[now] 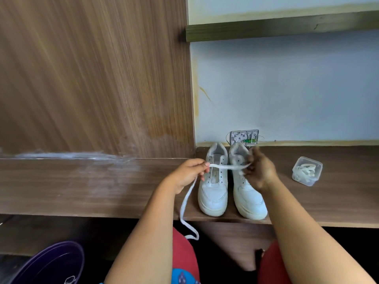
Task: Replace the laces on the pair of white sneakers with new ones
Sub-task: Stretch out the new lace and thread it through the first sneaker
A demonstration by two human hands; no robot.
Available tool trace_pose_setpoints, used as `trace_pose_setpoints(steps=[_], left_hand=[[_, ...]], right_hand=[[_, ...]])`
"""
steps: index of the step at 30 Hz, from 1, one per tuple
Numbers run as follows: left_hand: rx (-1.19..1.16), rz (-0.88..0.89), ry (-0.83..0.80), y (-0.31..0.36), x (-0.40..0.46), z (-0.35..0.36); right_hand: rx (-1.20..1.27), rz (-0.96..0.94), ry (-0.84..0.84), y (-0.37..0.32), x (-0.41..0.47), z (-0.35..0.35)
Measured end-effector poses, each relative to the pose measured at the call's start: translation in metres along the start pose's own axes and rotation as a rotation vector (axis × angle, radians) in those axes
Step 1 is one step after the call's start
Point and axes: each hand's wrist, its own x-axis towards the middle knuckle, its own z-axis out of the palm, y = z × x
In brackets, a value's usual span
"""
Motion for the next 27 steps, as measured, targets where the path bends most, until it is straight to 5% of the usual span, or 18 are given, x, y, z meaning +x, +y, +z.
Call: trace_pose_setpoints(steps=[3,5,9,15,17,20,23,27], left_hand=[[-0.023,0.009,-0.044,0.008,0.004,0.017],[-0.033,0.0,-0.04,0.007,0.006,0.018],[-0.075,0.024,0.021,0.006,0.001,-0.001],[-0.008,0.043,-0.007,0.01,0.007,0.015],[-0.048,0.025,0.034,0.01,0.007,0.013],[-0.157,0.006,0.098,0.004,0.004,-0.004],[-0.178,0.002,0.076,0.002,0.003,-0.006],[-0.133,0.005,0.002,0.011,0.01,0.015]], right_hand=[[-0.787,-0.087,-0.366,0.025,-0.014,0.022],[-0.925,-0.161,-0.446,0.03,-0.019,0.028],[-0.761,-0.211,-0.058,-0.002,-0.016,0.009],[-0.96,-0.155,-0.429,0.029,-0.022,0.023],[-0.814,-0.237,-0.224,0.02,-0.009,0.018],[-0.272,-0.258,0.259,-0.016,0.007,-0.008],[-0.027,-0.121,0.13,-0.017,-0.004,-0.005],[-0.703,-0.115,-0.206,0.021,-0.031,0.034]])
